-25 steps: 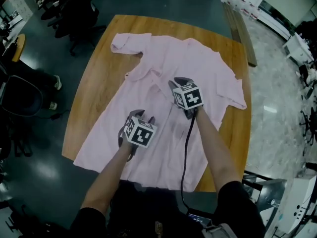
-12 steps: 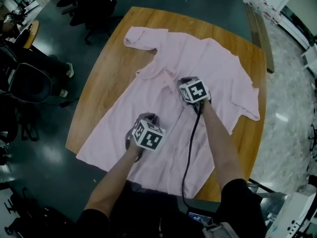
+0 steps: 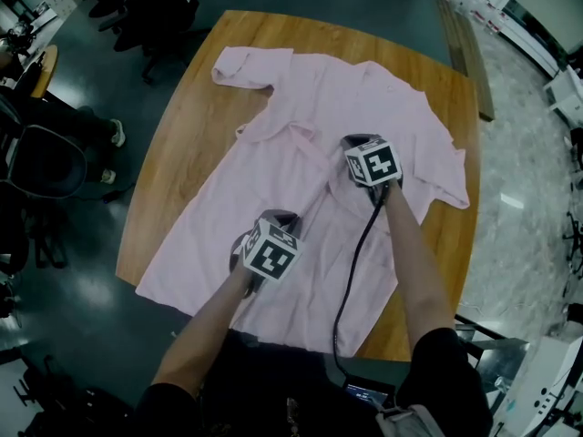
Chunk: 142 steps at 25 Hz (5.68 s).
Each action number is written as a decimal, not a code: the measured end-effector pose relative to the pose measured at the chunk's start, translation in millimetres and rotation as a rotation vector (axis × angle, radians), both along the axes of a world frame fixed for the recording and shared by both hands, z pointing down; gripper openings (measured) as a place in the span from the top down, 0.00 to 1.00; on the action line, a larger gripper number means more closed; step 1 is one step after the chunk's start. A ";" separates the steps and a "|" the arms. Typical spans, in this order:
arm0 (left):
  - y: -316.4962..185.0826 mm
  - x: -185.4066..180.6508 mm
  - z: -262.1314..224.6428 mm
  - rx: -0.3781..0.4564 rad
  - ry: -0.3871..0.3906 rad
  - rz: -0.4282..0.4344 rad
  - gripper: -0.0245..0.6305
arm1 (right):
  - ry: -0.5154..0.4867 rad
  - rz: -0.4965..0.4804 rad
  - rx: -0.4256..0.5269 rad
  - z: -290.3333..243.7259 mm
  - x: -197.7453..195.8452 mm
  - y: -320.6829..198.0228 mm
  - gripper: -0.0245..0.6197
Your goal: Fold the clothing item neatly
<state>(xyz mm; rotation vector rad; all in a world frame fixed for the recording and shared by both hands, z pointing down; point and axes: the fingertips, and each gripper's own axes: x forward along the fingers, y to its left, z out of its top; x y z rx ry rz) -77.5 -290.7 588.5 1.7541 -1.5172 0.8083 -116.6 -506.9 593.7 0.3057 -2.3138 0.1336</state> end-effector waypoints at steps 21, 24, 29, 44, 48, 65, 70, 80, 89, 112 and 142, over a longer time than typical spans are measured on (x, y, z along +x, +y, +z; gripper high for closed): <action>-58.0 44.4 -28.9 0.105 0.022 0.135 0.80 | -0.076 0.274 0.066 -28.7 122.9 -57.5 0.87; -72.1 54.2 -27.1 0.113 0.002 0.166 0.80 | -0.025 0.359 0.078 -17.7 166.7 -75.6 0.86; -91.7 62.5 -23.7 0.128 -0.001 0.174 0.82 | 0.012 0.425 0.077 0.3 198.9 -92.1 0.78; -98.3 39.7 -31.5 0.176 0.032 0.221 0.84 | 0.010 0.573 0.068 -6.5 197.7 -106.9 0.91; -92.8 29.2 -34.8 0.192 0.074 0.235 0.85 | -0.100 0.573 0.101 -63.1 163.6 -95.2 0.91; -54.2 -41.4 -32.3 0.177 0.093 0.164 0.86 | -0.350 0.405 0.021 -125.0 -33.9 -29.1 0.91; -43.7 -56.6 -27.2 0.170 0.098 0.129 0.86 | -0.223 0.338 -0.045 -66.6 -66.1 -1.2 0.91; -40.3 -69.6 -31.6 0.183 0.103 0.098 0.86 | -0.068 0.115 -0.209 -3.7 -68.0 68.1 0.76; -53.9 -107.4 -95.8 0.305 0.040 -0.004 0.95 | -0.172 0.019 -0.187 -55.6 -49.5 94.9 0.76; -52.1 -283.4 -182.8 0.338 -0.335 -0.232 0.95 | -0.428 -0.163 -0.043 -175.3 -150.3 150.0 0.96; -187.6 -395.9 -75.3 0.434 -0.318 -0.188 0.91 | -0.348 0.070 -0.145 -65.2 -169.8 118.8 0.96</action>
